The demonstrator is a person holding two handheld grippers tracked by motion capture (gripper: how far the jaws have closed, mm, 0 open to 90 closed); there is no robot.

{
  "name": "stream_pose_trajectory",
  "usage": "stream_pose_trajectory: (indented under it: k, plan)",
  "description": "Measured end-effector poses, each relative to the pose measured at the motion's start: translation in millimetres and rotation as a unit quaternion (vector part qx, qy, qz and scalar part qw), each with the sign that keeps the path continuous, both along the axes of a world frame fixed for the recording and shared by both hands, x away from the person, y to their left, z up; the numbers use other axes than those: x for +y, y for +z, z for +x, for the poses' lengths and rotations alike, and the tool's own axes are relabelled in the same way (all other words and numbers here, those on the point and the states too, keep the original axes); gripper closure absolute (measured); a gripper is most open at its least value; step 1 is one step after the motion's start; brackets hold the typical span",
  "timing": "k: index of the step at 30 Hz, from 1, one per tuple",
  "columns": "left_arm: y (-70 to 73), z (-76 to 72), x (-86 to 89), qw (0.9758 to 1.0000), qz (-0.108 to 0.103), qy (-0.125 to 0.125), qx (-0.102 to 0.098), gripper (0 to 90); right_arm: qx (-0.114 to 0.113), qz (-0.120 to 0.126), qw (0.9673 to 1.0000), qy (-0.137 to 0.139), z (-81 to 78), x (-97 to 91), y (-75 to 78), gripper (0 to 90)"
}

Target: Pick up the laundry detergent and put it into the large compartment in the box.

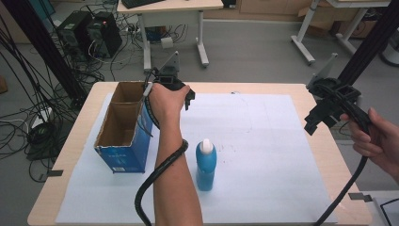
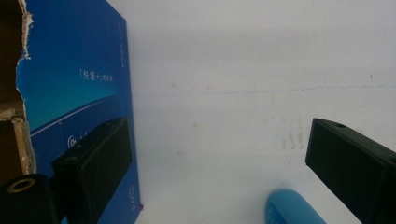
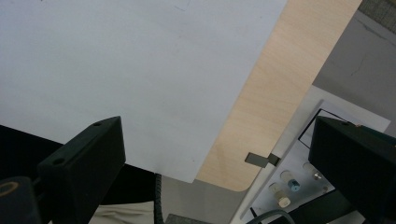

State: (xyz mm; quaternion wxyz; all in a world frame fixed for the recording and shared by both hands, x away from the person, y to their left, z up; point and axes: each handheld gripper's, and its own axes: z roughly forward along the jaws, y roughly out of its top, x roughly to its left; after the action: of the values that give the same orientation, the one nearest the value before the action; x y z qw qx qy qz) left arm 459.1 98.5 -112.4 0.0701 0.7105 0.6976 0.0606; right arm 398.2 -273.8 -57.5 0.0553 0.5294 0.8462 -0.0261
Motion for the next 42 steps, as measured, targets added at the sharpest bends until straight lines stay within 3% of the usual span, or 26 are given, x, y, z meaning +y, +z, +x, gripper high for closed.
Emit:
stream_pose_trajectory:
  k: [19, 27, 42]
  plan:
    - [9.3, -5.4, -1.0, 1.0, -0.004, 0.002, -0.003, 7.8, 0.0, 0.0, 1.0, 0.002, 1.9, 5.3, -1.6, 3.6]
    - [26.6, -22.4, -3.5, 0.9999, -0.009, 0.003, -0.013, 7.8, -0.006, 0.0, 1.0, 0.005, -1.8, 8.8, 1.6, 3.6]
    - [57.7, -63.0, -25.4, 0.9997, -0.003, -0.004, -0.026, 7.8, -0.011, 0.002, 0.9999, -0.001, -8.1, 6.5, 5.9, 3.6]
